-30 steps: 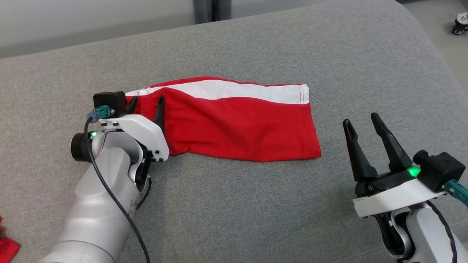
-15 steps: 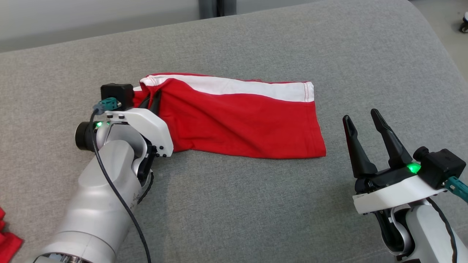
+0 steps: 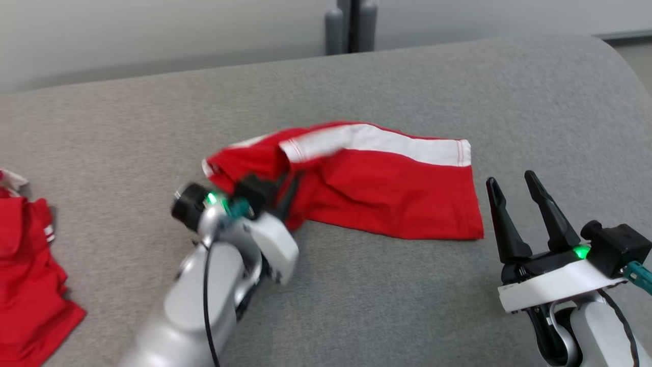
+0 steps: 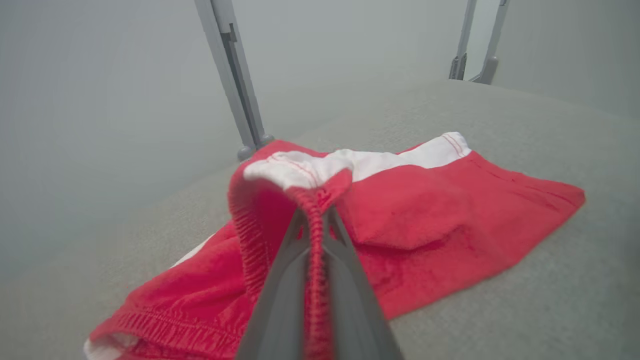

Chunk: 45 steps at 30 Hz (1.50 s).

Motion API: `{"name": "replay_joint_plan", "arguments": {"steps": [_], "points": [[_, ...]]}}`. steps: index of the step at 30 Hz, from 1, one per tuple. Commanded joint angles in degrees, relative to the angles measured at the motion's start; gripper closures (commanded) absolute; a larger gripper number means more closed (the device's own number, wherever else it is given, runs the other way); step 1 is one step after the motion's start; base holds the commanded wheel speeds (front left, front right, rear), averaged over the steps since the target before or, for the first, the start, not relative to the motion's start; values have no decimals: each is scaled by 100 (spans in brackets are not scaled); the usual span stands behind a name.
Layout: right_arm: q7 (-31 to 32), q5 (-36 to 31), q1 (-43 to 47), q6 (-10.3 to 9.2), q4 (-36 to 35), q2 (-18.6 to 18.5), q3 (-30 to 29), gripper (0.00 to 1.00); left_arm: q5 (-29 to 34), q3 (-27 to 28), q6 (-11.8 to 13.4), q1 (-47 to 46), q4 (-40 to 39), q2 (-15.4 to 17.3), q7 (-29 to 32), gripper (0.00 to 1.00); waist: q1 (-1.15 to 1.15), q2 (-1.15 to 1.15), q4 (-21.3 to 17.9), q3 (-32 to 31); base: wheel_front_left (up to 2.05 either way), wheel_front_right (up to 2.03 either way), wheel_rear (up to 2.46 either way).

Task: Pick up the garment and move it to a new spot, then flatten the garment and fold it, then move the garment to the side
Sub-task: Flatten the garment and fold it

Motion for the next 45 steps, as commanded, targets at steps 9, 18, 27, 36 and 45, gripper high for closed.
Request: {"name": "replay_joint_plan", "arguments": {"steps": [9,18,27,36,45], "points": [[-11,-68,227,1,93,-1,-79,0,573,-606,-211,1411,-1018,329,-17,100,0,0,602,-527,0,0,0],[-12,-116,316,1,176,8,-34,0,766,-841,-124,1849,-848,449,-18,0,0,0,796,-725,0,0,0],[-12,-123,377,1,225,-26,-93,0,340,-400,-130,2119,-1096,346,-19,0,0,0,864,-858,0,0,0],[-12,-164,466,1,229,50,-166,0,-174,574,-106,2700,-2160,159,-19,0,0,0,943,-967,0,0,0],[-12,-137,443,1,232,3,-76,0,-72,567,-267,3054,-2060,12,-19,0,0,0,903,-971,0,0,0]]}}
